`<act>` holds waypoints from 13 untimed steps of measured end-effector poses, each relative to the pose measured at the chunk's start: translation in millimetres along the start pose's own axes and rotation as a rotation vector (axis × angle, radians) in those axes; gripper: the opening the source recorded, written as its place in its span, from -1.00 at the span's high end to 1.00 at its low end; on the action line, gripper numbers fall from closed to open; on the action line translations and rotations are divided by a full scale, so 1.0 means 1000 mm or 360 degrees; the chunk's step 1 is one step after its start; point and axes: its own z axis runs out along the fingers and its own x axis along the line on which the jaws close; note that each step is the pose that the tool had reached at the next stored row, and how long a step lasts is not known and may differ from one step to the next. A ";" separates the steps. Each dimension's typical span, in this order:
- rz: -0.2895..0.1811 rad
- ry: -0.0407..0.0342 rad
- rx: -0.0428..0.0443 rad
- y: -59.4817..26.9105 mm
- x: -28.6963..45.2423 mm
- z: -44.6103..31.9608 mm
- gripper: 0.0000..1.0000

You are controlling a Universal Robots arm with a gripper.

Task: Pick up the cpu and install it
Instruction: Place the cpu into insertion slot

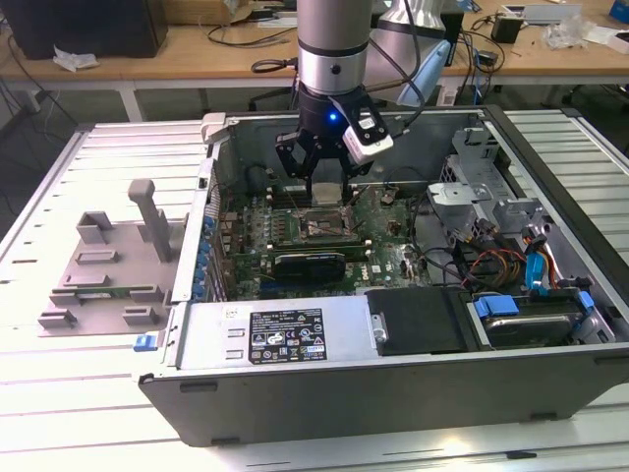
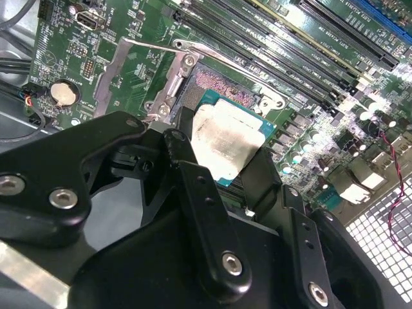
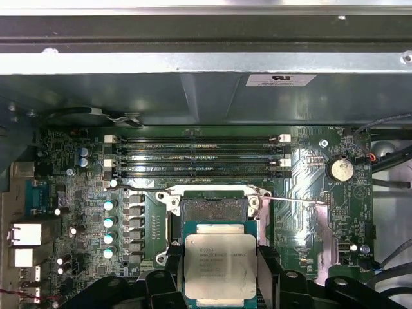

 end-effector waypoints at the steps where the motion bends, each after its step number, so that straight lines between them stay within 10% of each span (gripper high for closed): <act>1: 0.0000 0.0000 0.0000 0.0000 0.0000 0.0000 -0.08; 6: 0.0023 -0.0001 0.0000 0.0000 0.0000 0.0001 -0.08; 13: 0.0254 -0.0013 0.0000 0.0000 0.0000 0.0002 -0.08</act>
